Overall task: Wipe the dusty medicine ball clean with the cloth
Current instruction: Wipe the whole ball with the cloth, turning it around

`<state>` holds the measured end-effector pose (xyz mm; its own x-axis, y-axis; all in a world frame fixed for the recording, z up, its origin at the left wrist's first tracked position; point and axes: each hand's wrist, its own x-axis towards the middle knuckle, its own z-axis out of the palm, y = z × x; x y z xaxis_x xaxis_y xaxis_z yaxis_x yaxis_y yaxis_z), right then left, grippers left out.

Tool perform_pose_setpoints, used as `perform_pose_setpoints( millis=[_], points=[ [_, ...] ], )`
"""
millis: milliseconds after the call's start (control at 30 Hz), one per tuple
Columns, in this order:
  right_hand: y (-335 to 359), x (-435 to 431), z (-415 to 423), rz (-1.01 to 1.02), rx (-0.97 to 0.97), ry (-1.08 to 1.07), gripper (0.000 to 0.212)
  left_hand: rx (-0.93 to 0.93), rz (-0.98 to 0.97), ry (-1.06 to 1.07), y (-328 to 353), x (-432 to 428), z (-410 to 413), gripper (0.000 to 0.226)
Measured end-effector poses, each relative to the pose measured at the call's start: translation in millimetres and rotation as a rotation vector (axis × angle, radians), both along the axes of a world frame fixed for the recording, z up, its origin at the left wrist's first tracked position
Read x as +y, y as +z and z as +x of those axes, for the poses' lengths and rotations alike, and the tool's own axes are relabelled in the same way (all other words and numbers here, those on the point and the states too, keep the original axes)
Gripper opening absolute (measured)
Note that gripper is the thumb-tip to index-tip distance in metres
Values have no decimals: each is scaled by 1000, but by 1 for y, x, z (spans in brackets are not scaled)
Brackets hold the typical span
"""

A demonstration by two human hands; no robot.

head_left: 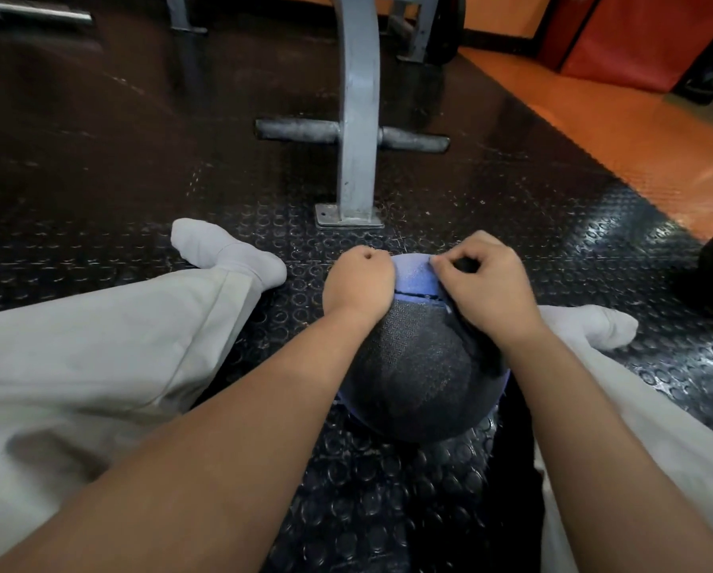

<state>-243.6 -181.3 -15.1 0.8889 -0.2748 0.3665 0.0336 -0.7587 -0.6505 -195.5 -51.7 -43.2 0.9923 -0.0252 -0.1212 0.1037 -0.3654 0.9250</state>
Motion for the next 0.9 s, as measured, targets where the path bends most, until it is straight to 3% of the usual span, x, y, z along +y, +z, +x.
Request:
perform_pose_setpoints(
  millis=[167,233,433,533,633,700,800,900],
  points=[
    [-3,34,-25,-361,-55,394,22,19,-68,40,-2,13,2,26],
    [3,28,-20,-371,6,495,16,4,-117,38,-6,18,-3,25],
    [8,-13,21,174,130,90,20,31,-15,56,-7,5,-8,24],
    [3,1,6,5,61,199,16,54,5,89,-5,-1,-3,24],
    [-3,26,-19,-279,-1,364,7,106,-109,72,-8,6,-1,33],
    [-1,34,-24,-359,10,430,10,109,-171,59,-13,12,-6,36],
    [1,24,-10,-305,77,459,10,73,-173,90,-14,16,-14,36],
    [12,5,22,-3,195,265,18,67,-135,137,-11,13,-22,38]
  ],
)
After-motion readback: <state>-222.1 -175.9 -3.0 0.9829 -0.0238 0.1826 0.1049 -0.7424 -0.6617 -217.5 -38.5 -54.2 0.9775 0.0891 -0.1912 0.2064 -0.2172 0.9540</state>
